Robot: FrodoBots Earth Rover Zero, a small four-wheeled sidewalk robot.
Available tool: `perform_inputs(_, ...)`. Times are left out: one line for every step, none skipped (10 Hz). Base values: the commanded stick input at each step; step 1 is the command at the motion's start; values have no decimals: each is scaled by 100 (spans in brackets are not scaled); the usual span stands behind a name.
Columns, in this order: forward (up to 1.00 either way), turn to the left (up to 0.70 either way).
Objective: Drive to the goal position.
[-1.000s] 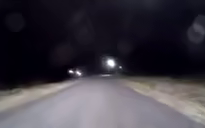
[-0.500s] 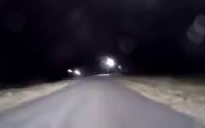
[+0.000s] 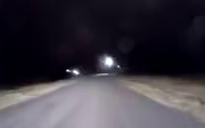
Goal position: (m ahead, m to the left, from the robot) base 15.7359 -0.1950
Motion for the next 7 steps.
perform_inputs(100, 0)
perform_inputs(100, 4)
perform_inputs(100, 28)
perform_inputs(100, 36)
perform_inputs(100, 14)
perform_inputs(100, 0)
perform_inputs(100, 0)
